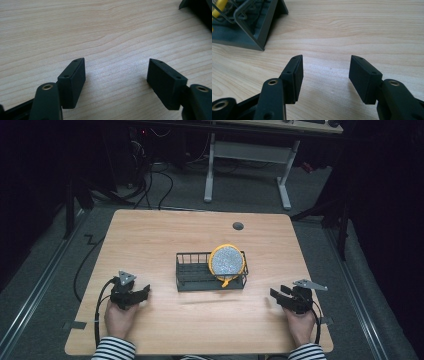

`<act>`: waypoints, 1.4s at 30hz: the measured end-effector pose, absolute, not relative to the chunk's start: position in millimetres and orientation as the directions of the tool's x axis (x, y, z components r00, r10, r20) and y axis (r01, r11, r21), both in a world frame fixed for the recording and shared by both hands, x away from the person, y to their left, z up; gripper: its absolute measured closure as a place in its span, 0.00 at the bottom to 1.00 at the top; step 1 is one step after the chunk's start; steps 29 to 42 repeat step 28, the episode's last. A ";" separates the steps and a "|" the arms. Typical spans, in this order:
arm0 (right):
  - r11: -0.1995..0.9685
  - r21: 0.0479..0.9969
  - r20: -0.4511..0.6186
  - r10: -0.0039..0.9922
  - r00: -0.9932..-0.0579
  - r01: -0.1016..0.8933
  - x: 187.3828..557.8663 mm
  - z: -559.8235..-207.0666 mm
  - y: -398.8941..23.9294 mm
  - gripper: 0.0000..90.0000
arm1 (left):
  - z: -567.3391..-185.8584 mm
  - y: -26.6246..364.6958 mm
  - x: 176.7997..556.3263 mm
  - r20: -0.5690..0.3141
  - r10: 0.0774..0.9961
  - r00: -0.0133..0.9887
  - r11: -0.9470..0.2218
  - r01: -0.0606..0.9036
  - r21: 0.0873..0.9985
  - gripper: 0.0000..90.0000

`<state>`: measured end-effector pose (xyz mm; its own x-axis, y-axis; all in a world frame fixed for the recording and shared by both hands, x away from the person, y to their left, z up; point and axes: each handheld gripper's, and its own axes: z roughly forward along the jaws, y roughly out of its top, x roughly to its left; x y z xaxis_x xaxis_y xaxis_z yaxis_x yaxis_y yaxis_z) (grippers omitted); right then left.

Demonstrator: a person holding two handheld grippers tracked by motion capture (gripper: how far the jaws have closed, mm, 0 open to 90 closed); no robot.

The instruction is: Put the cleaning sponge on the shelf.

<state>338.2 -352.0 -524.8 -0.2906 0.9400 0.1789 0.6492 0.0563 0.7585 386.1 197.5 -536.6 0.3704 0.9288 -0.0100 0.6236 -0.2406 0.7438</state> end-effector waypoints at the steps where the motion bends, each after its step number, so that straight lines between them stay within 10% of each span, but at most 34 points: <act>1: 0.068 0.755 0.164 0.943 -0.288 0.652 338.1 -525.9 -350.9 0.50 | -536.6 197.5 386.1 -0.010 0.929 0.370 -0.241 0.623 0.744 0.35; 42: 0.223 0.729 -0.019 0.952 -0.306 0.647 337.3 -530.2 -328.7 0.44 | -536.6 197.4 386.0 -0.010 0.929 0.371 -0.240 0.623 0.745 0.35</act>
